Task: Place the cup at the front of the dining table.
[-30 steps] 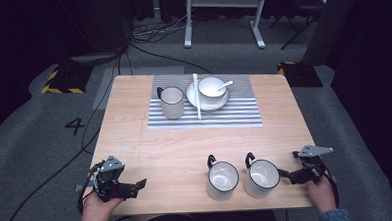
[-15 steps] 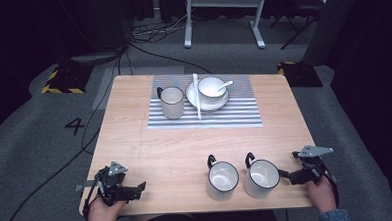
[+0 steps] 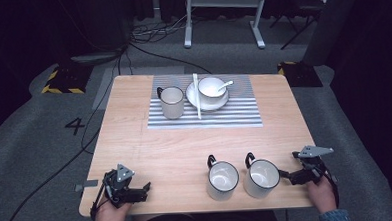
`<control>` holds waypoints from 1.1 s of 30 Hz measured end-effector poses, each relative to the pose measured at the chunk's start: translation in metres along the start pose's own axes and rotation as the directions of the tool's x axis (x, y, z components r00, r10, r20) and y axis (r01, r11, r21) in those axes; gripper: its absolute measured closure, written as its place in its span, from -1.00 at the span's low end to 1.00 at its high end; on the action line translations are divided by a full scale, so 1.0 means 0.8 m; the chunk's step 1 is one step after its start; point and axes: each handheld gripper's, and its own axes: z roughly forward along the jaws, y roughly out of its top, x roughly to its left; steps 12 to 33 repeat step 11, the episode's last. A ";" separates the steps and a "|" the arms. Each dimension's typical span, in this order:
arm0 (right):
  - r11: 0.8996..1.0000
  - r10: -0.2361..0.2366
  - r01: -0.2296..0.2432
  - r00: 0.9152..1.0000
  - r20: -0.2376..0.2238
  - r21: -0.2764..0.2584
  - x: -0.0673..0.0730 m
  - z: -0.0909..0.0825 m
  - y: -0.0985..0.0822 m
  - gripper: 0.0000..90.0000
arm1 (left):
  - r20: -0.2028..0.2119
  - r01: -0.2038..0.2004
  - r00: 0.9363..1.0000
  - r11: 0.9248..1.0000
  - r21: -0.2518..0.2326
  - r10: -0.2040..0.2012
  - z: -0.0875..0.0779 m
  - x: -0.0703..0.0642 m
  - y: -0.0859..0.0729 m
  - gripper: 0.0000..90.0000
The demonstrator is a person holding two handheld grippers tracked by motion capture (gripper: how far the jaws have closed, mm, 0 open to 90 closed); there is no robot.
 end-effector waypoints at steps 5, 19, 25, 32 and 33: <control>1.000 0.002 -0.002 1.000 0.002 -0.001 0.000 0.000 0.000 -1.00 | -0.005 0.005 1.000 1.000 -0.013 -0.005 0.000 -0.003 -0.002 -1.00; 1.000 0.001 -0.001 1.000 0.001 -0.001 0.000 0.000 0.000 -1.00 | -0.006 0.002 1.000 1.000 -0.012 -0.002 0.000 -0.003 -0.002 -1.00; 1.000 0.001 -0.001 1.000 0.001 -0.001 0.000 0.000 0.000 -1.00 | -0.006 0.002 1.000 1.000 -0.012 -0.002 0.000 -0.003 -0.002 -1.00; 1.000 0.001 -0.001 1.000 0.001 -0.001 0.000 0.000 0.000 -1.00 | -0.006 0.002 1.000 1.000 -0.012 -0.002 0.000 -0.003 -0.002 -1.00; 1.000 0.001 -0.001 1.000 0.001 -0.001 0.000 0.000 0.000 -1.00 | -0.006 0.002 1.000 1.000 -0.012 -0.002 0.000 -0.003 -0.002 -1.00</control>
